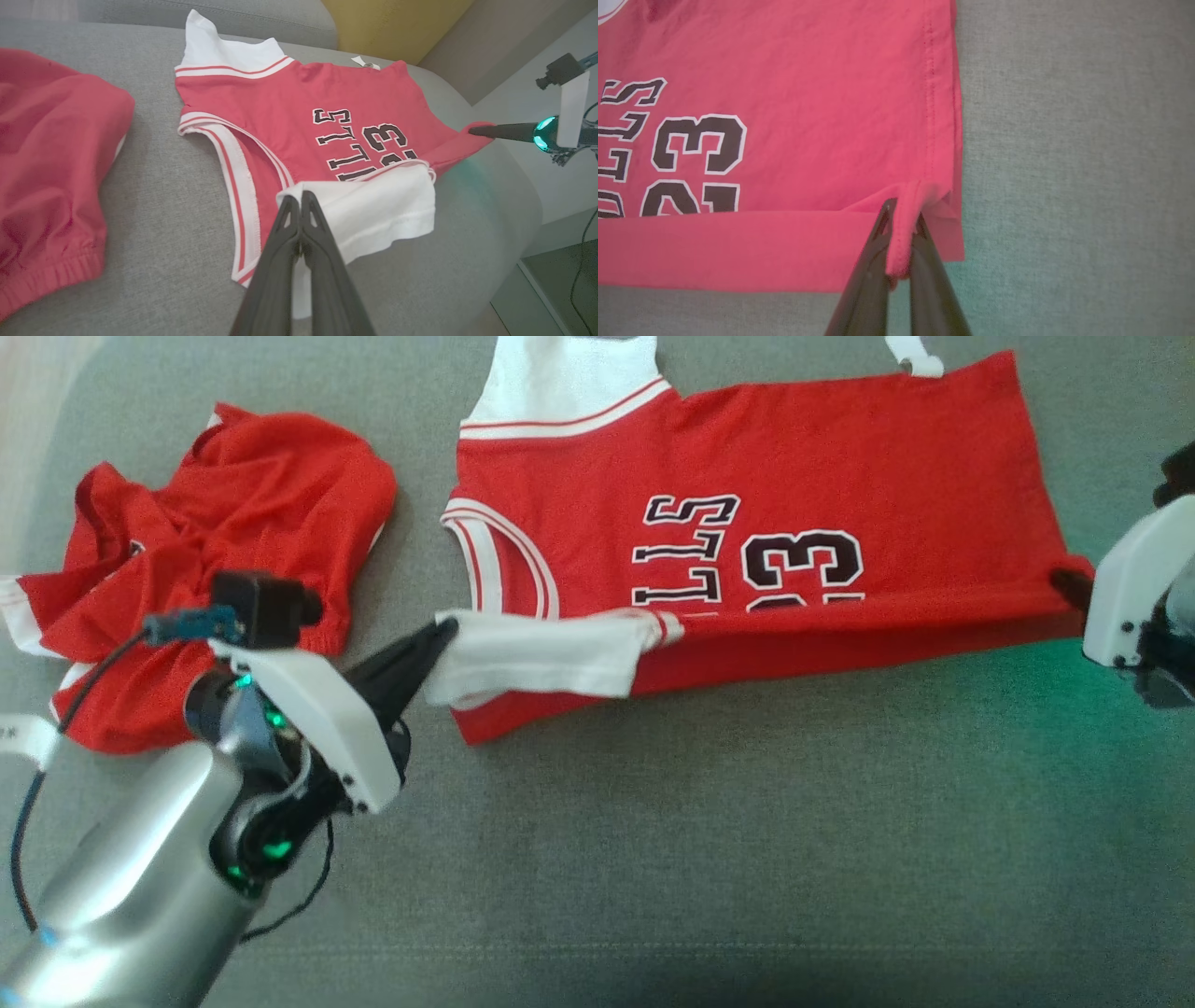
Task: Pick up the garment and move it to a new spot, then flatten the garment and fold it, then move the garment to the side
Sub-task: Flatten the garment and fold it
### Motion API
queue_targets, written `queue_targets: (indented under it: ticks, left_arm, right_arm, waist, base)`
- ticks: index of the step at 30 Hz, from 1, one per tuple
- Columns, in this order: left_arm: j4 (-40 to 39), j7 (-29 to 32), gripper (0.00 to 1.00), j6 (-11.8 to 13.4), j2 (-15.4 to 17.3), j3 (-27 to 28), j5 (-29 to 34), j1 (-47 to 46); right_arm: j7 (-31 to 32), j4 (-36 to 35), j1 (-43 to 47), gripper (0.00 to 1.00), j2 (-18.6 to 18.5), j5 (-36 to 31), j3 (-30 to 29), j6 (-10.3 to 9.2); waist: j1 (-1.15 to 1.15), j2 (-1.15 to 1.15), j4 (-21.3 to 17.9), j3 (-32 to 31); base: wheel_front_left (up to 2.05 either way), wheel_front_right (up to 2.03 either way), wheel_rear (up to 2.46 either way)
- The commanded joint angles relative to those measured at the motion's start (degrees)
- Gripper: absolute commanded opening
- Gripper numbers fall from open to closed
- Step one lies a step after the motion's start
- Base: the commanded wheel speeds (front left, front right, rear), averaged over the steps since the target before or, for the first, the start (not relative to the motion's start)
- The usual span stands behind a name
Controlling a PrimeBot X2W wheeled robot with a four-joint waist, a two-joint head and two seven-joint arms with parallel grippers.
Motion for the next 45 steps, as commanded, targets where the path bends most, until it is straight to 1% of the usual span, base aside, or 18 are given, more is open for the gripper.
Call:
queue_targets:
  ticks: [1,14,15,16,17,18,19,21,25,29,31,35,37,39,42,45]
  left_arm:
    - [0.35,-0.87,0.00,-0.50,1.16,3.31,0.70,-4.39]
    - [11.38,-3.27,0.00,-2.77,-2.93,1.20,2.16,-11.56]
    - [12.16,-3.53,0.00,-2.88,-3.33,1.09,2.16,-12.07]
    - [12.98,-4.09,0.00,-2.90,-3.74,1.21,2.24,-12.65]
    - [12.98,-4.09,0.00,-2.90,-3.74,1.21,2.24,-12.65]
    - [13.85,-4.98,0.37,-2.70,-4.15,1.53,2.46,-13.27]
    - [14.77,-6.14,1.00,-2.21,-4.64,2.03,2.68,-13.85]
    - [16.64,-8.62,1.00,-1.01,-5.79,3.20,2.89,-14.86]
    - [18.87,-15.24,1.00,0.40,-7.96,5.44,3.52,-16.19]
    - [19.39,-22.61,1.00,2.07,-9.91,8.35,3.29,-15.52]
    - [18.89,-25.18,1.00,3.21,-10.86,10.07,3.17,-14.33]
    - [15.18,-27.10,1.00,5.07,-13.21,13.44,3.95,-9.63]
    - [12.03,-27.27,1.00,6.05,-14.60,15.56,5.60,-6.47]
    - [8.31,-27.30,1.00,6.85,-16.65,18.31,7.92,-2.71]
    - [4.12,-27.32,1.00,7.01,-19.62,20.57,12.17,3.19]
    - [2.20,-27.33,1.00,6.82,-21.53,21.50,16.59,8.55]
  right_arm:
    - [-0.55,-0.97,-2.35,0.00,-0.09,-1.25,-0.50,0.37]
    - [-4.85,3.38,-6.74,0.00,3.19,-4.80,0.52,0.37]
    - [-6.21,3.42,-7.12,0.19,3.21,-5.37,0.69,0.37]
    - [-7.77,3.54,-7.50,1.00,3.27,-5.88,0.76,0.37]
    - [-7.77,3.54,-7.50,1.00,3.27,-5.88,0.76,0.37]
    - [-9.38,3.75,-7.89,1.00,3.43,-6.23,0.77,0.37]
    - [-11.00,3.98,-8.23,1.00,3.73,-6.39,0.76,0.37]
    - [-14.69,4.43,-8.85,1.00,4.35,-6.53,0.56,0.37]
    - [-22.96,4.82,-9.19,1.00,5.36,-5.61,0.24,0.37]
    - [-31.33,3.65,-7.50,1.00,5.86,-3.95,0.55,0.37]
    - [-36.36,2.26,-5.96,1.00,6.16,-3.22,0.34,0.37]
    - [-46.37,-1.04,-1.34,1.00,7.13,-2.92,-0.68,0.37]
    - [-50.86,-2.98,1.57,1.00,7.46,-4.12,-1.09,0.37]
    - [-54.43,-4.74,4.80,1.00,8.23,-5.59,-2.07,0.37]
    - [-56.94,-8.03,10.00,1.00,10.42,-8.33,-4.26,0.37]
    - [-57.81,-11.71,15.40,1.00,13.25,-12.05,-6.79,0.37]
  waist:
    - [0.00,0.00,0.11,1.27]
    - [0.00,0.00,0.05,4.85]
    - [0.00,0.00,0.02,5.04]
    - [0.00,0.00,0.00,5.22]
    - [0.00,0.00,0.00,5.22]
    - [0.00,0.00,-0.03,5.36]
    - [0.00,0.00,-0.07,5.43]
    - [0.00,0.00,-0.19,5.40]
    - [0.00,0.00,-0.32,4.64]
    - [0.00,0.00,-0.46,3.02]
    - [0.00,0.00,-0.57,1.89]
    - [0.00,0.00,-0.90,-0.62]
    - [0.00,0.00,-1.05,-1.81]
    - [0.00,0.00,-1.18,-2.93]
    - [0.00,0.00,-1.55,-4.54]
    - [0.00,0.00,-2.10,-5.96]
  base:
    - [0.00,0.00,0.00]
    - [0.00,0.00,0.00]
    - [0.00,0.00,0.00]
    - [0.00,0.00,0.00]
    - [0.00,0.00,0.00]
    - [0.00,0.00,0.00]
    - [0.00,0.00,0.00]
    - [0.00,0.00,0.00]
    - [0.00,0.00,0.00]
    - [0.00,0.00,0.00]
    - [0.00,0.00,0.00]
    - [0.00,0.00,0.00]
    - [0.00,0.00,0.00]
    - [0.00,0.00,0.00]
    - [0.00,0.00,0.00]
    - [0.00,0.00,0.00]
